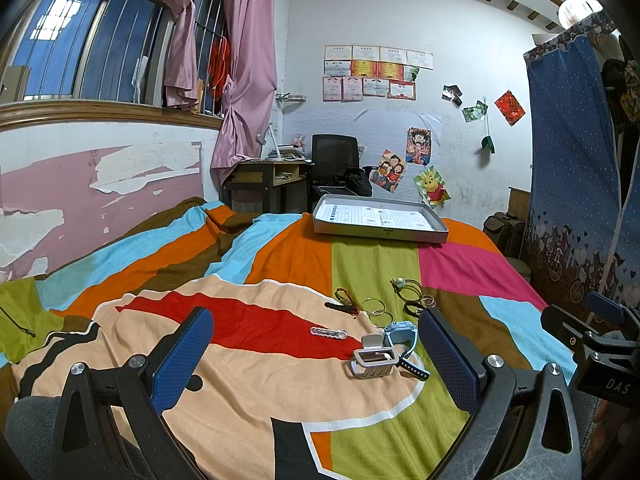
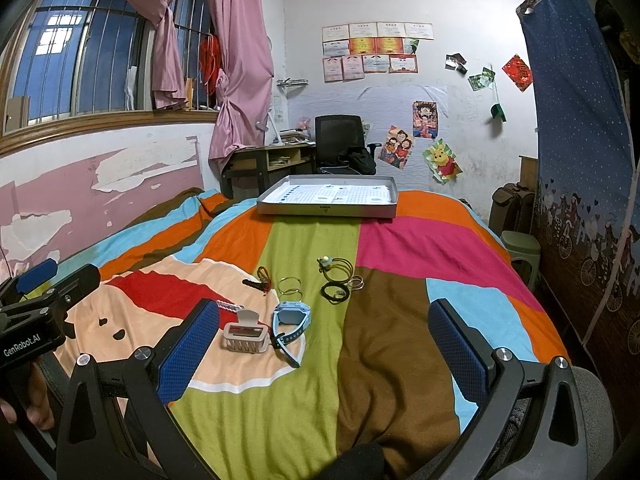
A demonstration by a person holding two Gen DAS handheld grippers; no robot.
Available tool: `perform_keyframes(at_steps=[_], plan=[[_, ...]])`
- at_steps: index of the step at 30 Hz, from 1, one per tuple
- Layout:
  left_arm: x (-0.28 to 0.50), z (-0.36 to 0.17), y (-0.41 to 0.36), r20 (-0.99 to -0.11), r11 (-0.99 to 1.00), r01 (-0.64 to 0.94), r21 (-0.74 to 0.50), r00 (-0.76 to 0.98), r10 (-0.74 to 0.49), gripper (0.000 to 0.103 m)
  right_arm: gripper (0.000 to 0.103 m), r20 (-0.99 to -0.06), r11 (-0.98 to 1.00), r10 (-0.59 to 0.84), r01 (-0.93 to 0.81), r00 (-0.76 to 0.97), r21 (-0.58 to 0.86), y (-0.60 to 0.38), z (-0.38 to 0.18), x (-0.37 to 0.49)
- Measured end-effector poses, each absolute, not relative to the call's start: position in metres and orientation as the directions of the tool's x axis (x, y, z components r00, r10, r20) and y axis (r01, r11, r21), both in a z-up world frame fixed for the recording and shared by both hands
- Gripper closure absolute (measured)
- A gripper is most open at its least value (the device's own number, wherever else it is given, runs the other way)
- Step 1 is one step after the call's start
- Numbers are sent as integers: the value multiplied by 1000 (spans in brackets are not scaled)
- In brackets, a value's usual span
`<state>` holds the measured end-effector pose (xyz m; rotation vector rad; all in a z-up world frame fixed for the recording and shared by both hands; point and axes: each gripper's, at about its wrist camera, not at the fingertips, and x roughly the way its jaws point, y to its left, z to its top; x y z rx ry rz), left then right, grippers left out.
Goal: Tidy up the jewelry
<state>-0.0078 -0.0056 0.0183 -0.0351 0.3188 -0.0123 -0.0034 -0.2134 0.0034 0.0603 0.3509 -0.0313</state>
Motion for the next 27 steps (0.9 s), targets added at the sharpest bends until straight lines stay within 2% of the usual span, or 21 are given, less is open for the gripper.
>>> perform_keyframes(at_steps=[27], plan=[[-8, 18, -3, -325, 999, 4, -45, 945, -19, 0, 1, -345, 998, -21, 42, 939, 54, -214, 4, -4]])
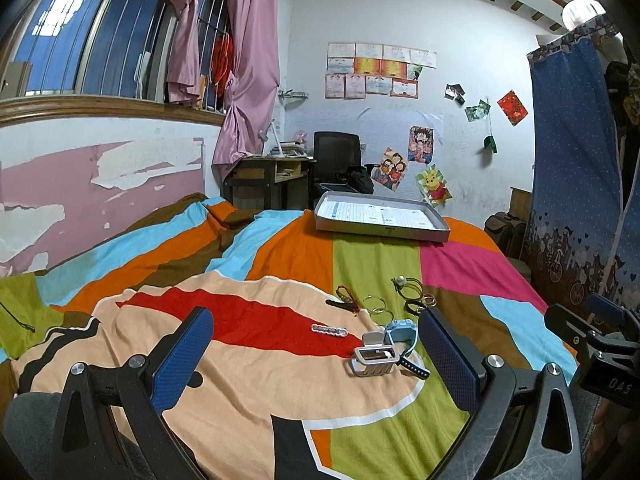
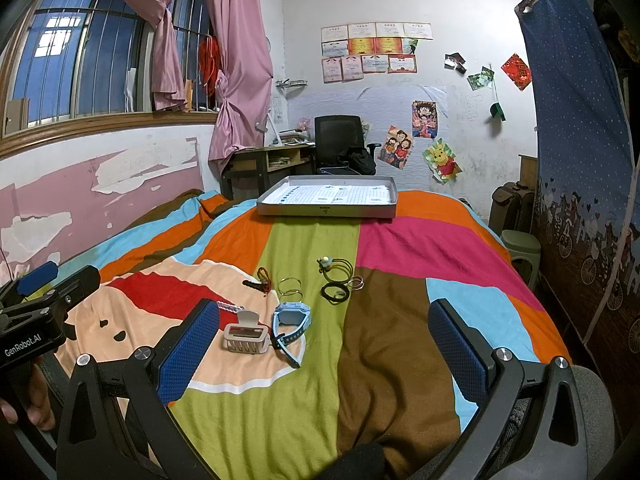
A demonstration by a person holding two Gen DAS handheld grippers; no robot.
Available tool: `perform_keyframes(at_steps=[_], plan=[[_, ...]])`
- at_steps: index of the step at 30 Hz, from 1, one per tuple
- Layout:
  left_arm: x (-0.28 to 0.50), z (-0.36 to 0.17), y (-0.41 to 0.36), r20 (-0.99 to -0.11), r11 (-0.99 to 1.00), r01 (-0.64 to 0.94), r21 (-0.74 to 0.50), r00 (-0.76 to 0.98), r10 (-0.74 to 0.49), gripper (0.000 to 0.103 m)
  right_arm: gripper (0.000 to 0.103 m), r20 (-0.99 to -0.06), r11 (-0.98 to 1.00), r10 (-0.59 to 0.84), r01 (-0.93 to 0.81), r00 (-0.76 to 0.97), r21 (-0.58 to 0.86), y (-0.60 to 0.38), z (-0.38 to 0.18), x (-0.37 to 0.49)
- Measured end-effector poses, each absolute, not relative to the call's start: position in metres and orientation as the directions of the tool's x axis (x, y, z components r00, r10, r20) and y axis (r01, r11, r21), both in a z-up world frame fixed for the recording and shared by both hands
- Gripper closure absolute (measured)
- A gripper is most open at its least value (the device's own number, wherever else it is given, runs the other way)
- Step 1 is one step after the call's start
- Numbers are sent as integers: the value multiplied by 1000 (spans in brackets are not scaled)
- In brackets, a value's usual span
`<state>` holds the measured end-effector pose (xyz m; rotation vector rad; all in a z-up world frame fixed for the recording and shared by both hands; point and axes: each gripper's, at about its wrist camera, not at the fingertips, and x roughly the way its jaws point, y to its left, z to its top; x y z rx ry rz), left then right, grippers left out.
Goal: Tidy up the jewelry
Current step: 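Lower the left tool to the beige claw clip while the right tool approaches the blue watch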
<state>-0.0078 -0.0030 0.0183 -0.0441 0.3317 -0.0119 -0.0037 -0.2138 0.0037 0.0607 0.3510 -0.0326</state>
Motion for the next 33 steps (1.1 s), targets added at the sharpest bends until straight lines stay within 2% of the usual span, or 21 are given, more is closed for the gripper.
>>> perform_keyframes(at_steps=[7, 11, 16, 24, 29, 33], plan=[[15, 17, 14, -389, 992, -21, -125, 921, -30, 0, 1, -368, 996, 41, -7, 929, 92, -215, 4, 4], [43, 8, 11, -449, 993, -2, -120, 892, -53, 0, 1, -377, 995, 57, -21, 925, 98, -219, 7, 19], [76, -5, 3, -528, 990, 27, -138, 843, -97, 0, 1, -414, 995, 65, -29, 908, 93, -229, 12, 62], [128, -21, -8, -560, 991, 3, -137, 825, -80, 0, 1, -451, 992, 85, -33, 888, 123, -239, 3, 130], [156, -50, -15, -647, 989, 59, -137, 751, -134, 0, 1, -517, 987, 148, -97, 843, 125, -234, -14, 177], [168, -74, -16, -709, 978, 88, -190, 677, -198, 14, 2, -598, 971, 237, -163, 765, 176, -237, -36, 212]])
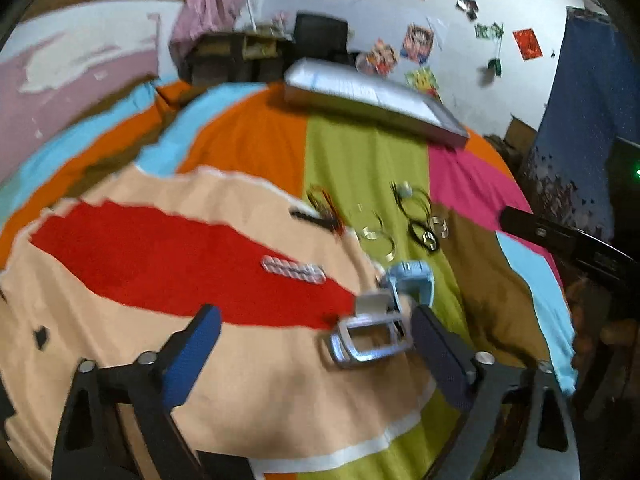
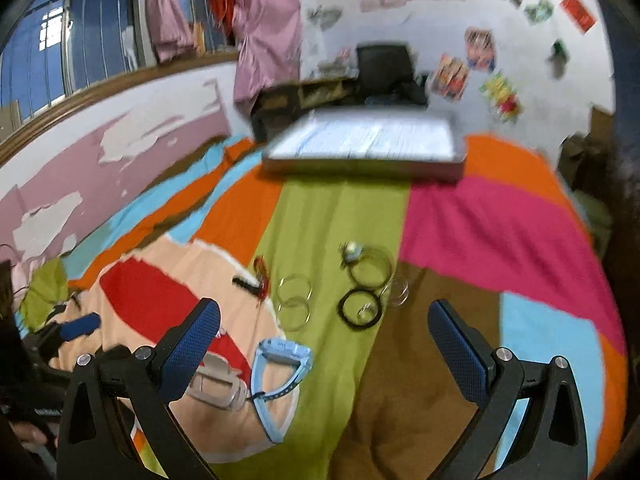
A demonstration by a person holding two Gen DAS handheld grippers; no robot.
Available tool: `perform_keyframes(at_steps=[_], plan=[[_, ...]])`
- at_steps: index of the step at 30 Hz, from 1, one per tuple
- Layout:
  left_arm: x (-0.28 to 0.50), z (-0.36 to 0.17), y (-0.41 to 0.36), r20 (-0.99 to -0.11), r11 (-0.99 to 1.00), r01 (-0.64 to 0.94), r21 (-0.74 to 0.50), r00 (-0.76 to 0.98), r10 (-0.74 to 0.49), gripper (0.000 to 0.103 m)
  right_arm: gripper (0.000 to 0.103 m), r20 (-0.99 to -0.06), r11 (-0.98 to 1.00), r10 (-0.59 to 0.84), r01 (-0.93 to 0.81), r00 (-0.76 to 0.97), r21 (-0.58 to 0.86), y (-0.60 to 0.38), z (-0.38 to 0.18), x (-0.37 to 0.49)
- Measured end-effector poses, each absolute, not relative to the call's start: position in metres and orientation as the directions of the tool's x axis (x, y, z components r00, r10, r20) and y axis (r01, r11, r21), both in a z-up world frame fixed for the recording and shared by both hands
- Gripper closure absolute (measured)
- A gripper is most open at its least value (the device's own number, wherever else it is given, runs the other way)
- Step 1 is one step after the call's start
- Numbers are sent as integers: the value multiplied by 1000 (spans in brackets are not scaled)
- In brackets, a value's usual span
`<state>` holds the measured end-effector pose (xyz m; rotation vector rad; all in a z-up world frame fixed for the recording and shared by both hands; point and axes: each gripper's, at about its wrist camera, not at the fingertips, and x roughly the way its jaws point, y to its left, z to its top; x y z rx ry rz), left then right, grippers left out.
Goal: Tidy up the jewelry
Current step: 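Lower the left tool to the beige claw clip while the right tool approaches the blue watch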
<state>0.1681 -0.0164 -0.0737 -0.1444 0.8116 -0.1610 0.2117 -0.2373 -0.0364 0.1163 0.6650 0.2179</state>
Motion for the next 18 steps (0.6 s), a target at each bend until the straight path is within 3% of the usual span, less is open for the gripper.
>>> perform_keyframes(at_steps=[10, 18], plan=[[183, -107, -24, -782, 935, 133, -330, 516, -350, 55, 40, -781, 935, 344, -265, 521, 236, -219, -106, 258], [198, -121, -21, -783, 896, 94, -434, 452, -427, 82, 64, -839, 923, 381, -214, 388, 320, -212, -140, 267]])
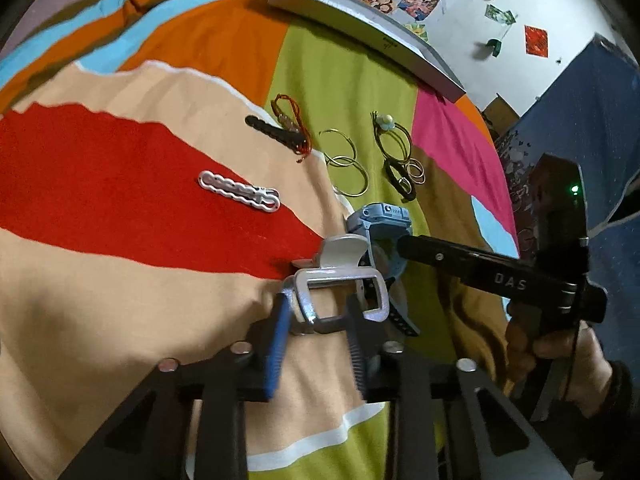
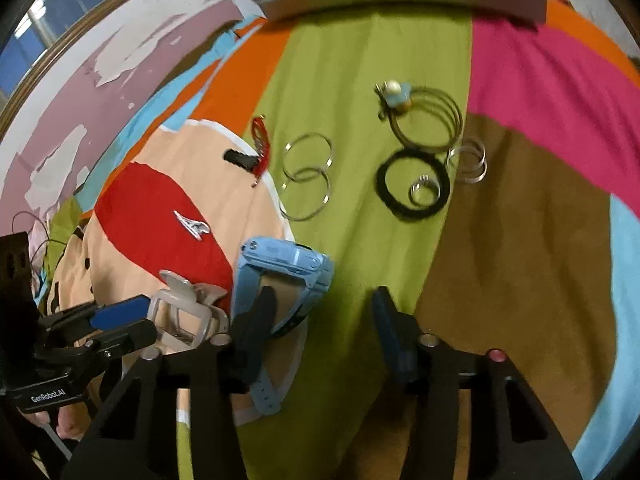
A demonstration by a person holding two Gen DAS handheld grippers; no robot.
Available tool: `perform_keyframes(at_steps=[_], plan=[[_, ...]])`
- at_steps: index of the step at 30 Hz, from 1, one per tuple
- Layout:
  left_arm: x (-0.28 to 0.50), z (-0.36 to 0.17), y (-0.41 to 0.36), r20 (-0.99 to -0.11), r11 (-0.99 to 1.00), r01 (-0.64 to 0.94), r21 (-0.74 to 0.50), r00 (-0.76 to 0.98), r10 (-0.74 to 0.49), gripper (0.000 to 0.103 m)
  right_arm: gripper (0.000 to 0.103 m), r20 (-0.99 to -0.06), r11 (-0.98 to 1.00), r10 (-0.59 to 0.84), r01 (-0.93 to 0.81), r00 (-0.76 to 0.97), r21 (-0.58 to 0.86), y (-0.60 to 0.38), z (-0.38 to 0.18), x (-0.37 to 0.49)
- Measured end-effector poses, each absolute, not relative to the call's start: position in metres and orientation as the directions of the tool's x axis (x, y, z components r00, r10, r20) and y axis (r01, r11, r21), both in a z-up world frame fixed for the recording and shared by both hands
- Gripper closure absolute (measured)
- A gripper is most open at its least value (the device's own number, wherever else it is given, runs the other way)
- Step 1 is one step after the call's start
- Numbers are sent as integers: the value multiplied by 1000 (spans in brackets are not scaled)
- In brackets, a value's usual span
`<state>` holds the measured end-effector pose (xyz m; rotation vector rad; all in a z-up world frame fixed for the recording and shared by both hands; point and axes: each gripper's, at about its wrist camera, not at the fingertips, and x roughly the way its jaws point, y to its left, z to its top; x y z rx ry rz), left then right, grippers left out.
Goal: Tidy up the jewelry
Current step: 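Lower the left tool to the beige claw clip while the right tool approaches the blue watch, then close the left tool on the beige claw clip while the right tool grips the blue watch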
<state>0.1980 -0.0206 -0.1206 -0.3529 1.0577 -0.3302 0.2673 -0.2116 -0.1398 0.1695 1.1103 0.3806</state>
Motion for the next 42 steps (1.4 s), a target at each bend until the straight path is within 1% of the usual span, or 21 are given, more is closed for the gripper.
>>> perform_keyframes(at_steps=[2, 4, 6, 7, 8, 9, 11, 14, 16, 20, 26, 30, 33, 39, 40, 42], plan=[[198, -121, -19, -778, 889, 86, -449, 452, -437, 87, 66, -842, 920, 391, -196, 372, 340, -211, -145, 270], [199, -120, -17, -770, 880, 77, -469, 452, -450, 94, 66, -847, 920, 391, -185, 360, 346, -207, -150, 273], [199, -120, -14, -766, 873, 67, -483, 451, -459, 95, 66, -851, 918, 395, -172, 346, 356, -203, -154, 275], [199, -120, -13, -762, 869, 63, -491, 451, -464, 95, 69, -852, 918, 396, -166, 341, 360, -203, -156, 276], [198, -120, -12, -760, 866, 61, -496, 452, -468, 96, 75, -852, 916, 400, -159, 337, 368, -202, -158, 276], [197, -119, -12, -759, 866, 61, -497, 453, -468, 96, 78, -851, 914, 407, -153, 333, 377, -201, -159, 277], [196, -117, -13, -755, 867, 67, -494, 461, -466, 96, 88, -850, 912, 411, -146, 329, 384, -198, -161, 277], [194, -109, -14, -741, 869, 84, -488, 486, -463, 97, 95, -846, 912, 410, -142, 341, 385, -199, -160, 276], [192, -102, -14, -729, 872, 96, -480, 509, -457, 98, 97, -838, 909, 415, -139, 354, 392, -202, -157, 276], [194, -86, -14, -714, 884, 114, -452, 548, -436, 99, 98, -825, 908, 417, -145, 381, 392, -205, -149, 274], [192, -77, -12, -711, 895, 105, -434, 570, -412, 99, 98, -813, 916, 401, -181, 423, 358, -204, -135, 270], [188, -75, -15, -708, 901, 110, -420, 581, -401, 99, 98, -815, 935, 346, -243, 464, 258, -198, -123, 265], [184, -73, -15, -708, 912, 110, -395, 596, -379, 99, 98, -817, 936, 333, -272, 471, 225, -195, -120, 265], [183, -79, -6, -743, 924, 39, -379, 582, -330, 99, 97, -831, 919, 338, -347, 442, 189, -183, -121, 264], [184, -82, -4, -750, 925, 27, -380, 577, -325, 99, 95, -836, 916, 342, -352, 430, 193, -181, -124, 264], [183, -85, -1, -756, 921, 7, -389, 568, -323, 99, 95, -838, 904, 368, -364, 403, 222, -178, -129, 263]])
